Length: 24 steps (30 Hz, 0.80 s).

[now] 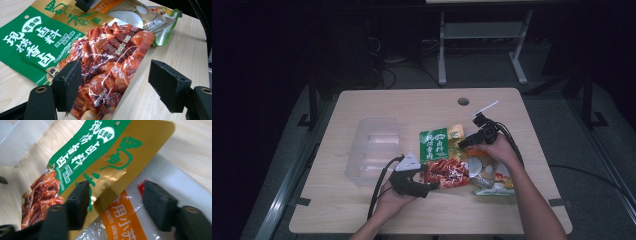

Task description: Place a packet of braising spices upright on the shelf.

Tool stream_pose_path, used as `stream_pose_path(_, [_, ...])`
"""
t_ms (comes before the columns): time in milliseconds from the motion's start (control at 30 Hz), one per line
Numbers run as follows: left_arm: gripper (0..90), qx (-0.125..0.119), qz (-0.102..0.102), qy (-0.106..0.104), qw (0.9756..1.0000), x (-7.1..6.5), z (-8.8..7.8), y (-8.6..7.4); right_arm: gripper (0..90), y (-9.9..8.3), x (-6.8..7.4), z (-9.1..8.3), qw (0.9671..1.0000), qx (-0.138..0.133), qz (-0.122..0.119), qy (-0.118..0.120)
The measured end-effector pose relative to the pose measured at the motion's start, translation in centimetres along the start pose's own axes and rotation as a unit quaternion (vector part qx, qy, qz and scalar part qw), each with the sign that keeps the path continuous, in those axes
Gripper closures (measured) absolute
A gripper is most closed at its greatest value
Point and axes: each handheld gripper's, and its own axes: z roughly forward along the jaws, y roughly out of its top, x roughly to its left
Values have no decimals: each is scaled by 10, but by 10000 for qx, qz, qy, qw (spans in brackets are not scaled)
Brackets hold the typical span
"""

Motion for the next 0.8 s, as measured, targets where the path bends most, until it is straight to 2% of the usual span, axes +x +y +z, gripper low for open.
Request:
stream_pose_path(33, [262,0,-15,-5,10000,0,0,0,510,0,0,1,9999,27,45,99])
stream_pose_path(67, [262,-6,-45,-6,10000,0,0,0,568,-1,0,3,9994,31,103,319])
stream_pose_path(133, [263,-18,-35,-4,10000,0,-1,0,645,-1,0,5,9991,103,178,380])
stream_pose_path(167, [263,-18,-59,-5,10000,-1,-1,0,742,-1,1,5,9987,69,139,491])
stream_pose_path(300, [263,1,-35,-1,10000,0,-1,0,878,-1,8,1,9980,69,-45,619])
stream_pose_path(433, [263,-77,-157,-56,9998,2,-2,0,897,-5,16,-8,9978,-62,-265,609])
stream_pose_path(600, [250,-151,-180,-54,9997,1,-4,1,900,-17,28,-27,9956,-541,-514,573])
stream_pose_path(700, [217,-177,-222,15,9996,1,-5,3,900,-26,38,-41,9928,-816,-685,543])
stream_pose_path(800, [197,-246,-276,76,9993,0,-6,3,900,-33,50,-57,9883,-1062,-953,546])
